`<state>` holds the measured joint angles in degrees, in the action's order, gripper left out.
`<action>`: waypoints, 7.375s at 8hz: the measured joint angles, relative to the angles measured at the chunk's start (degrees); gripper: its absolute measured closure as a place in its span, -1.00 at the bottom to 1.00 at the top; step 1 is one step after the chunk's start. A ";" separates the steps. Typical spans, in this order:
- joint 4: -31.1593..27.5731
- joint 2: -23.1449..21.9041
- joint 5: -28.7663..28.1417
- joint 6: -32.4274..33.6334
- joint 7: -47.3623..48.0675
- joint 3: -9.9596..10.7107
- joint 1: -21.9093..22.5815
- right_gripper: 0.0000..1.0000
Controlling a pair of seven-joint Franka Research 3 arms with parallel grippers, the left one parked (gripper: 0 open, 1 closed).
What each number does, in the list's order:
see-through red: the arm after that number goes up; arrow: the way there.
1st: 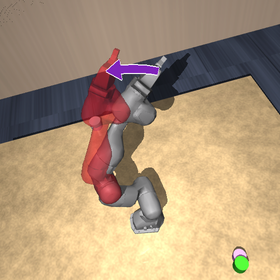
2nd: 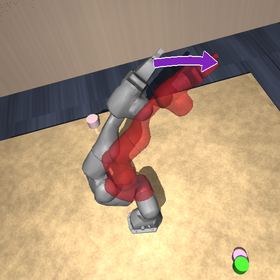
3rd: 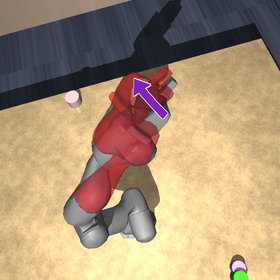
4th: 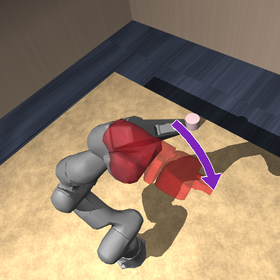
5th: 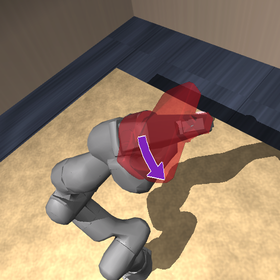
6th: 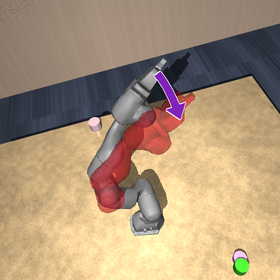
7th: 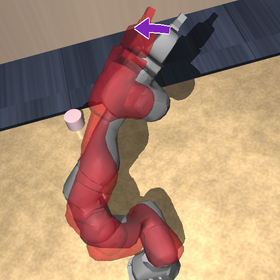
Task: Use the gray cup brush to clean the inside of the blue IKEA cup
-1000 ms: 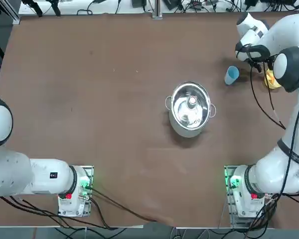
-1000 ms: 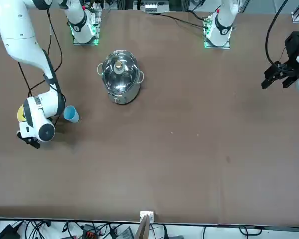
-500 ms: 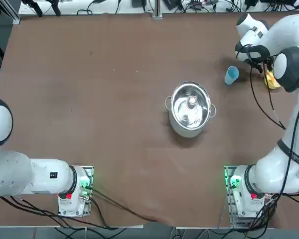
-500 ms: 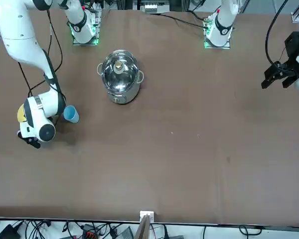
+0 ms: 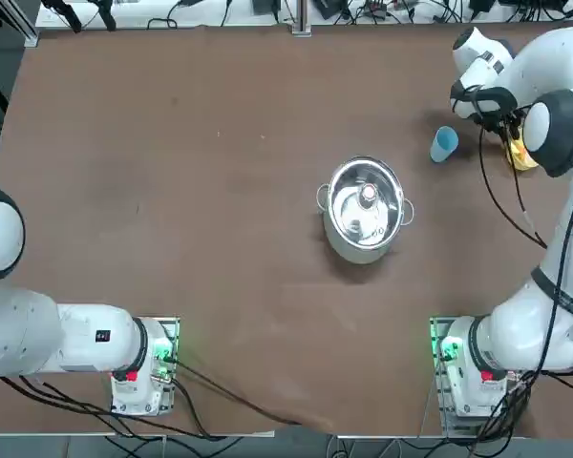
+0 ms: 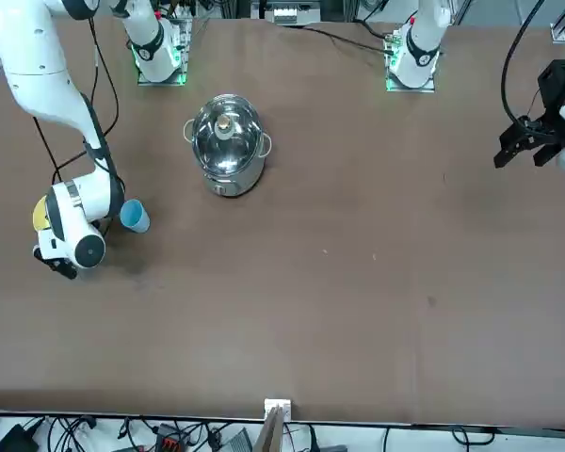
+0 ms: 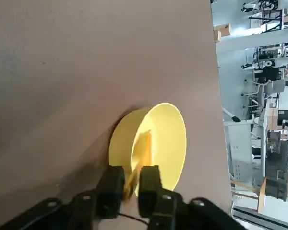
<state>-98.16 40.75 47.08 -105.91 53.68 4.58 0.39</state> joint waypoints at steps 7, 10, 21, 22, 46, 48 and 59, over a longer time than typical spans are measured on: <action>5.55 -9.28 -8.57 4.35 -8.46 -0.27 0.33 0.91; 11.90 -14.13 -22.07 13.16 -16.25 -0.89 4.05 0.91; -12.46 -30.04 -44.39 -7.18 -36.02 -1.19 5.16 0.91; -13.48 -30.34 -44.39 -7.73 -36.24 -1.23 5.17 0.91; -18.88 -28.38 -43.52 -12.09 -32.01 -0.68 8.37 0.91; -18.85 -28.44 -42.78 -11.41 -32.01 -0.16 7.38 0.91; -14.92 -24.48 -44.44 -14.02 -27.92 -1.33 7.91 0.91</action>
<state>-113.08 16.27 2.65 -119.93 25.76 3.26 8.30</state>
